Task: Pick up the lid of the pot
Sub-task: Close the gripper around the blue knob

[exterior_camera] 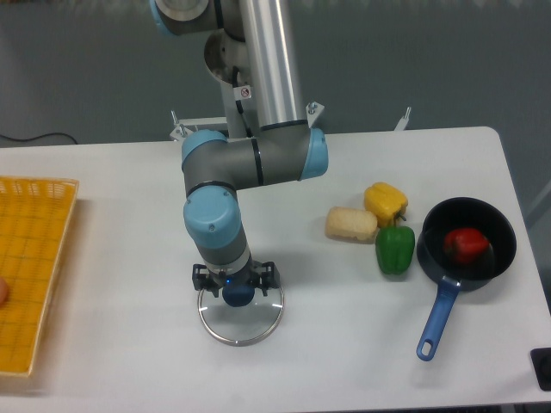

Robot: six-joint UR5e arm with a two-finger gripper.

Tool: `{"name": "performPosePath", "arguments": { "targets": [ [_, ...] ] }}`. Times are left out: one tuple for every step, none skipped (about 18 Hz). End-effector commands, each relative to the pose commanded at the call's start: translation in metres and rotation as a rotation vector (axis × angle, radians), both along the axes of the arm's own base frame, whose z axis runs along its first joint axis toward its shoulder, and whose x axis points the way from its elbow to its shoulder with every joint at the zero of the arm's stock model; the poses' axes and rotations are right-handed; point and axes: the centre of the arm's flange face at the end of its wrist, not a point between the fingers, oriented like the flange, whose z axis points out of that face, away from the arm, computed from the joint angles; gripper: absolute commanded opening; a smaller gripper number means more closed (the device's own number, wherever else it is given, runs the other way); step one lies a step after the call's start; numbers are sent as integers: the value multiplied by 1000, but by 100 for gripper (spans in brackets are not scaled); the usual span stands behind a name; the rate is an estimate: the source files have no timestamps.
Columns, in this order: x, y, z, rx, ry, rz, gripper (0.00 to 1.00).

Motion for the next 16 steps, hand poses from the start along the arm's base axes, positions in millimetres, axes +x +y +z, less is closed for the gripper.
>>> {"name": "performPosePath", "arguments": {
  "targets": [
    [0,0,-1,0,-2,1,100],
    [0,0,-1,-1,-1,2,100],
    [0,0,-3,-2,-2,2,100],
    [0,0,-5,-6,-5,2,100],
    [0,0,-6,-7,-6,2,100],
    [1,1,-8,-10,-8,0,100],
    [3,3,-8,-8,-7,-3,100],
    [2,3,-7,-8,-4,-3,100],
    [2,4,-8,-9,-5,-3,100],
    [3,4,-8,-9,-5,-5,100],
    [4,4,-8,-9,-5,-6,100],
    [4,5,-10,-12,-7,-6,100],
    [4,5,-12,-14,-9,-6,100],
    [4,5,-13,-14,-9,-6,100],
    [4,5,-13,-14,-9,-6,100],
    [4,5,-14,-15,-10,-6,100]
  ]
}}
